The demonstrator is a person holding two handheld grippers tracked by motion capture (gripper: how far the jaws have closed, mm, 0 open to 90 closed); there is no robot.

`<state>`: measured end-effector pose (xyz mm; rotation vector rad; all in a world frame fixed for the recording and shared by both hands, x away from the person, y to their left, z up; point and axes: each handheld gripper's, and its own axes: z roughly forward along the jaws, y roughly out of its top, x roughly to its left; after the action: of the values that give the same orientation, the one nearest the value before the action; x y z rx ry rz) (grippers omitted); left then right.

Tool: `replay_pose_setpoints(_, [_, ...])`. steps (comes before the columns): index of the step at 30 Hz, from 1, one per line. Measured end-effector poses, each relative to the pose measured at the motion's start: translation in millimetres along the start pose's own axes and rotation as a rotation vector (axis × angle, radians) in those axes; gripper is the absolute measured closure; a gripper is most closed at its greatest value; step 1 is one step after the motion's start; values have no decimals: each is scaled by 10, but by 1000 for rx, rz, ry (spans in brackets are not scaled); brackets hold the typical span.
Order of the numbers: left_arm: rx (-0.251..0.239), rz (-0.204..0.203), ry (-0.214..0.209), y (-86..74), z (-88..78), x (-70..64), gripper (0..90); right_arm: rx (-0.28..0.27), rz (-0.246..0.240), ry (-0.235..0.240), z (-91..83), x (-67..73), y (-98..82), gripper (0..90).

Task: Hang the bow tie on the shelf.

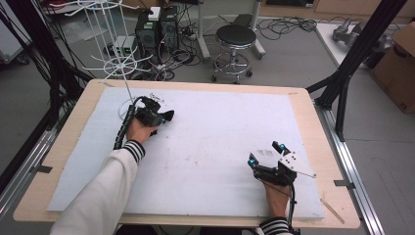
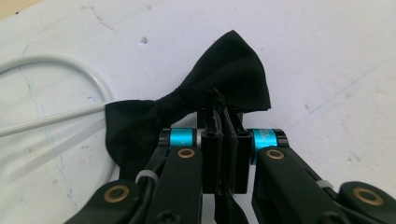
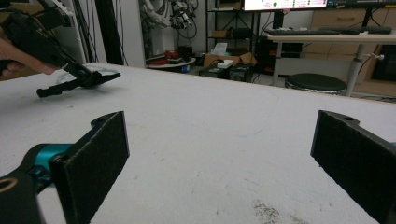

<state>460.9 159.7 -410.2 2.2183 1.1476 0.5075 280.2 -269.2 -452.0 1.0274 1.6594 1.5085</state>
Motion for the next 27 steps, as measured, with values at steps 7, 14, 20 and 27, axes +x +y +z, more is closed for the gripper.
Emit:
replay_pose_setpoints(7, [-97,11,2,-42,-266,-20,862,-2,2,-1,1,-2,0,32])
replay_pose_setpoints(14, [-157,27,-21,-39,-524,-71,862,-2,3,-2,1,-2,1,33])
replay_pose_setpoints(20, [-217,49,-14,-32,-751,-110,862,-1,0,-3,0,-2,1,33])
replay_pose_setpoints(27, [-271,67,-19,-47,-954,-139,862,1,3,-1,0,1,-1,33])
